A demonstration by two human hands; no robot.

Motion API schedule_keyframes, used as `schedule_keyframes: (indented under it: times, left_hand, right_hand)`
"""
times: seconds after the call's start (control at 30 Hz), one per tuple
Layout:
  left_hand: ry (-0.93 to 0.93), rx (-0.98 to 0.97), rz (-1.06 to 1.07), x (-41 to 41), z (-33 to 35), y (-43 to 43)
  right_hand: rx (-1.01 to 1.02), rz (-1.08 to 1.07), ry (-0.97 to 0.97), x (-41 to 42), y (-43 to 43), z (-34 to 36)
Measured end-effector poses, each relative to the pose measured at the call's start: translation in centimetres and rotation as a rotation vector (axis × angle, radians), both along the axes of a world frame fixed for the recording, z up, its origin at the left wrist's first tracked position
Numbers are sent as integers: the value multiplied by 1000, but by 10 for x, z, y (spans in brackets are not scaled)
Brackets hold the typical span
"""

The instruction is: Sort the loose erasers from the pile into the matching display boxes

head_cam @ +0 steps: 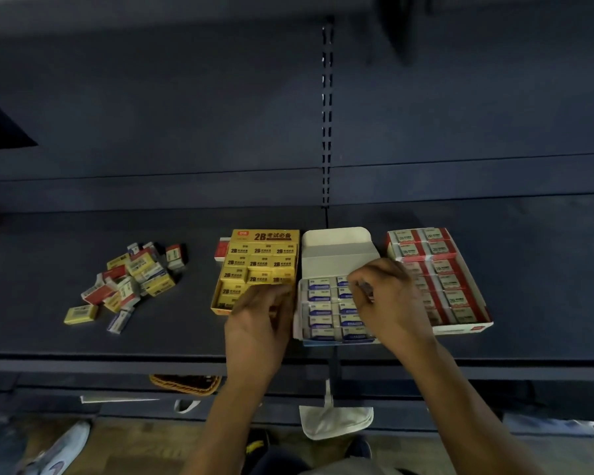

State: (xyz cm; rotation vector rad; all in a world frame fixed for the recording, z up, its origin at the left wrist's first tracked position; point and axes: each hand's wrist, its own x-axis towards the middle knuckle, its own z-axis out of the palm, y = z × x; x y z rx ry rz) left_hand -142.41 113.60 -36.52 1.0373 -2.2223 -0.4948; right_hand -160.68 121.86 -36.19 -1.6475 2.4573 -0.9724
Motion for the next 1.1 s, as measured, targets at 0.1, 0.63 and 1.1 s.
schedule_keyframes:
  times: [0.1,0.63,1.1]
  left_hand:
    - [-54,-10,59,16,7,-29]
    - [-485,-61,-145,62,-20,-146]
    - [-301,-136,-177,116,-19,-134]
  right_hand:
    - [-36,10,8,15,-13,5]
    - [-71,143,-51,112,-84,2]
    - [124,79,-38,171,-138,4]
